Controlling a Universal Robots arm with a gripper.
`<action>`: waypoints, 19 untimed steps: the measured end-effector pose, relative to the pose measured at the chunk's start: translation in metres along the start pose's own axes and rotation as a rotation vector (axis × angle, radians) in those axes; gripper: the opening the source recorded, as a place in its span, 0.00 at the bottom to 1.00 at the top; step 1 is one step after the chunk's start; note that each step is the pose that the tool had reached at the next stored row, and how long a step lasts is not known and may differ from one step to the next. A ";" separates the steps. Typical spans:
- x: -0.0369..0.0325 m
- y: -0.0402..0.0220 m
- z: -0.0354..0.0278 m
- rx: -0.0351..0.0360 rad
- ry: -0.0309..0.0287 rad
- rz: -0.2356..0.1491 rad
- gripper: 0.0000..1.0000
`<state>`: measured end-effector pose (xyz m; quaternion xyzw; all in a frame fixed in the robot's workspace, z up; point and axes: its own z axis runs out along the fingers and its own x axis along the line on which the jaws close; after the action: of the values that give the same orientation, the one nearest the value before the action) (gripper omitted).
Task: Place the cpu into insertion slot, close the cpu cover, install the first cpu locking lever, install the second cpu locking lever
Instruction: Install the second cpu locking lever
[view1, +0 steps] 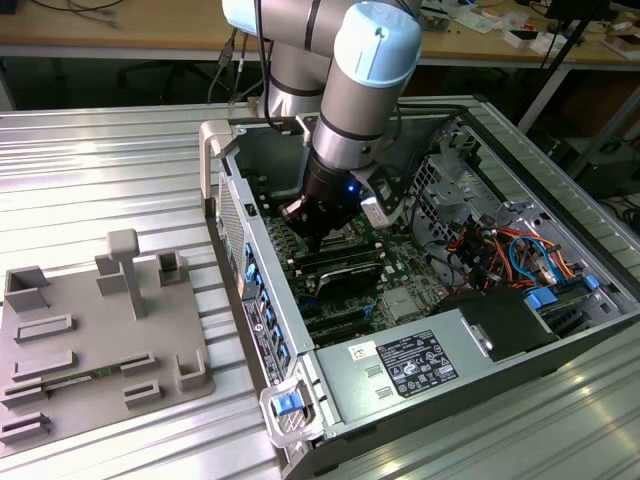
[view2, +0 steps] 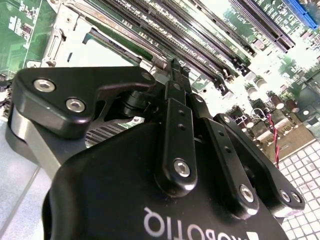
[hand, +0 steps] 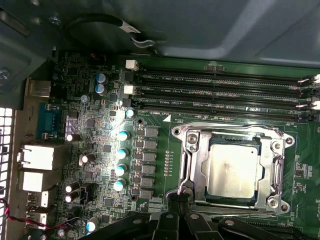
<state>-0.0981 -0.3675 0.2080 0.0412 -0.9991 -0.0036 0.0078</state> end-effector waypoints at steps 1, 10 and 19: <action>0.0000 0.0000 0.0002 -0.0013 -0.0001 0.000 0.11; 0.0000 -0.0001 0.0043 -0.0055 0.0000 -0.001 0.11; -0.0001 -0.0002 0.0069 -0.0071 -0.0002 -0.002 0.11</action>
<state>-0.0981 -0.3676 0.2011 0.0424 -0.9990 -0.0072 0.0078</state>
